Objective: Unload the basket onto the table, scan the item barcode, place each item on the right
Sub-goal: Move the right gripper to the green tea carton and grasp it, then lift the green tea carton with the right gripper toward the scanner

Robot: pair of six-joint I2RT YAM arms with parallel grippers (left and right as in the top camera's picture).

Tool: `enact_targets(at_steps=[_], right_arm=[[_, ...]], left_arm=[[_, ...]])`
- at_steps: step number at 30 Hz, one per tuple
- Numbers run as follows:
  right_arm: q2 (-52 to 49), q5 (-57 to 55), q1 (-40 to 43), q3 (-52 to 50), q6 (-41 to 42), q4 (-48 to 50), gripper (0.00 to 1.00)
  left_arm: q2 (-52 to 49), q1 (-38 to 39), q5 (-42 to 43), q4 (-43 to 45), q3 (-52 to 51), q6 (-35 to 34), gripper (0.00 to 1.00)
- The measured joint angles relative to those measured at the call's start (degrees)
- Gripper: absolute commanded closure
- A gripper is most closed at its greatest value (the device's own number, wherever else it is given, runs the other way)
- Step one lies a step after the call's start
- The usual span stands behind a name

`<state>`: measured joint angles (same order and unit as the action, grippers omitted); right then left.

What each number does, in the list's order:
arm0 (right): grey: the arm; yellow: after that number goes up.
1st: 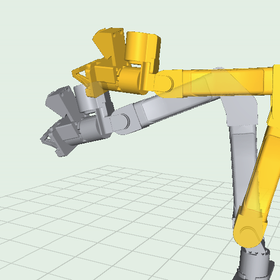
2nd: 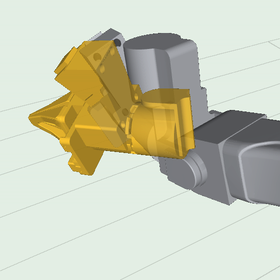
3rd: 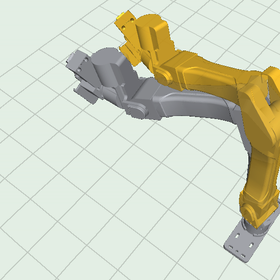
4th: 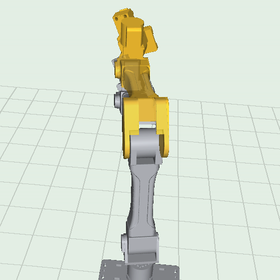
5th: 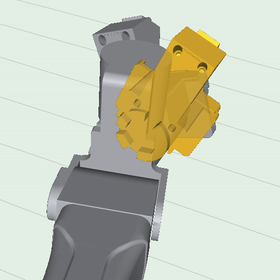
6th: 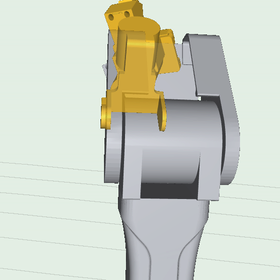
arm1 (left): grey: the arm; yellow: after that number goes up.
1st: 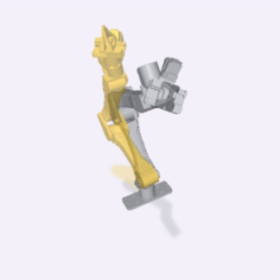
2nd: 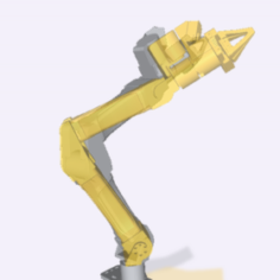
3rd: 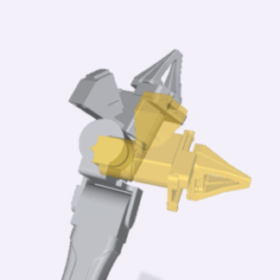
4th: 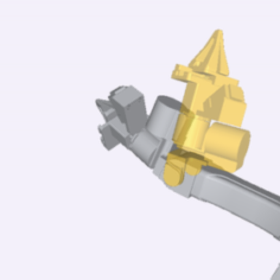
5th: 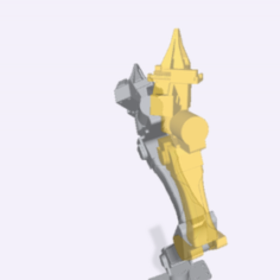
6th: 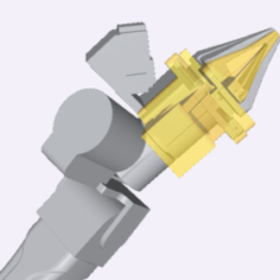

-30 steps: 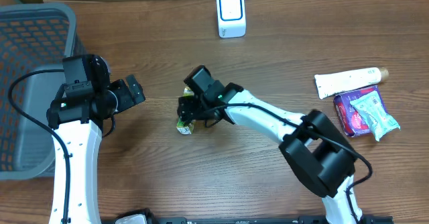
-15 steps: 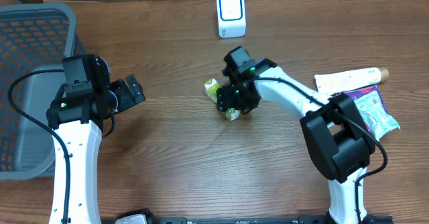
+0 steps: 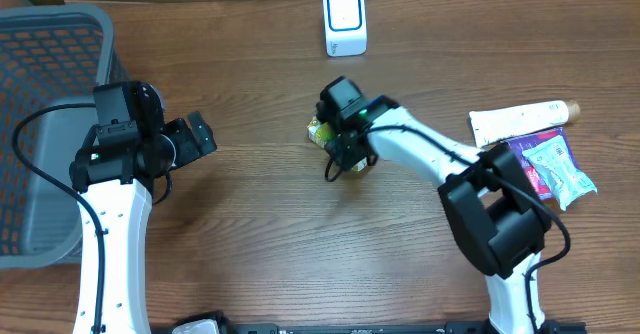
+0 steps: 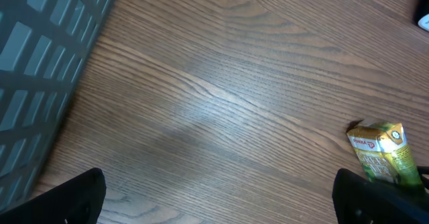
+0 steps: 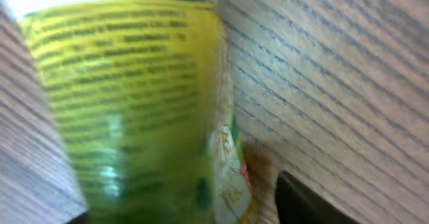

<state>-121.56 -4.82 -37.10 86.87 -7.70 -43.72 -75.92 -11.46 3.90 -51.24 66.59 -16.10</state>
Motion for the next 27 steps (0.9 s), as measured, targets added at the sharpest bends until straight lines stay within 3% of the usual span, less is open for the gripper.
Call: enact_targets(at_steps=[9,17,24,27], right_arm=[[0.00,-15.21,-4.22,0.07,-1.60,-0.76,0.88],[0.13,-16.17,-3.80,0.72,-0.85,-1.44,0.96],[0.48,0.90,0.24,4.79,1.31,-9.55,0.96],[1.44,17.49,4.37,6.08,1.73,-13.55,0.96]], left_arm=[[0.00,0.00,0.00,0.00,0.00,0.00,0.00],[0.00,0.00,0.00,0.02,0.00,0.00,0.01],[0.00,0.00,0.00,0.02,0.00,0.00,0.00],[0.00,0.00,0.00,0.02,0.00,0.00,0.00]])
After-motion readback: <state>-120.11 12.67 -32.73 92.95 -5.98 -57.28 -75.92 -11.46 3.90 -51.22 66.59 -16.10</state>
